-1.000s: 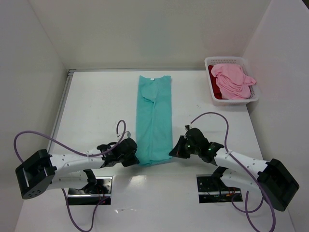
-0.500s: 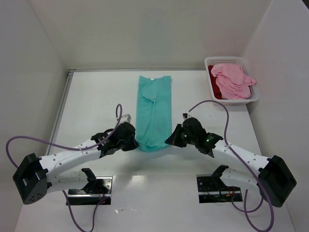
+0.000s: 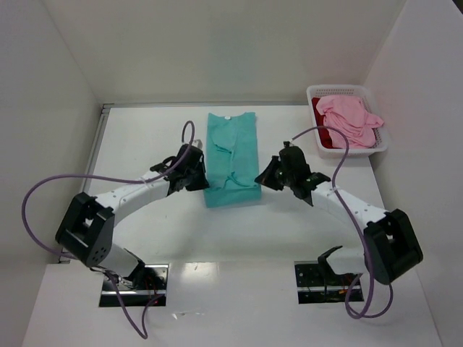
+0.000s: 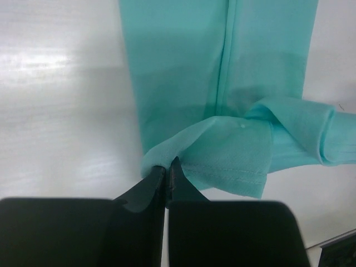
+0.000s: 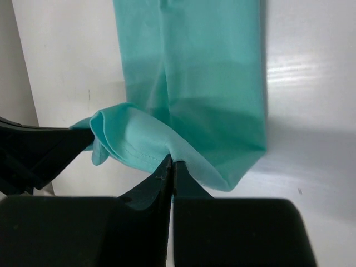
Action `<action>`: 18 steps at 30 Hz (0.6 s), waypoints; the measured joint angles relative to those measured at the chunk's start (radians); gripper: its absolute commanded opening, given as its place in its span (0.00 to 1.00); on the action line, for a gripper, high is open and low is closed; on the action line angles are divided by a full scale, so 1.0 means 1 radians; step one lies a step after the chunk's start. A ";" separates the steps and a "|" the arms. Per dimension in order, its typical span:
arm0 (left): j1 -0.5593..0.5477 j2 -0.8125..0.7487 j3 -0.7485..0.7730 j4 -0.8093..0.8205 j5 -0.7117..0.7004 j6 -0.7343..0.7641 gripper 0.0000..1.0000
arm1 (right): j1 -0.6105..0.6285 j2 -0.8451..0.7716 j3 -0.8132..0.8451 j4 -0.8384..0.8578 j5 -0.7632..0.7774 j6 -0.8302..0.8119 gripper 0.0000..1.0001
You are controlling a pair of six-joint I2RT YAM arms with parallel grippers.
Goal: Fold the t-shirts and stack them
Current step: Fold the folded rectangular tshirt in 1/3 of the way
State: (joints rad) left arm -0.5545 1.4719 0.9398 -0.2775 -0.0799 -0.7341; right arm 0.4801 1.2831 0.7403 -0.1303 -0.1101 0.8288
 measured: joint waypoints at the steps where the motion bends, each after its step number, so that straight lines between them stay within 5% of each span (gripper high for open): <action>1: 0.013 0.026 0.021 0.003 0.013 0.013 0.00 | -0.011 0.028 0.018 0.010 -0.003 -0.008 0.00; 9: 0.105 0.198 0.185 0.038 0.128 0.108 0.00 | -0.037 0.247 0.139 0.050 -0.021 -0.041 0.00; 18: 0.143 0.327 0.326 0.055 0.209 0.182 0.00 | -0.126 0.312 0.241 0.097 -0.027 -0.034 0.00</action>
State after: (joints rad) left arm -0.4110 1.7985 1.2655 -0.2230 0.1287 -0.5518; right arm 0.3538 1.5955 0.9817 -0.0330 -0.1375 0.7944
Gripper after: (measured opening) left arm 0.011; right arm 0.012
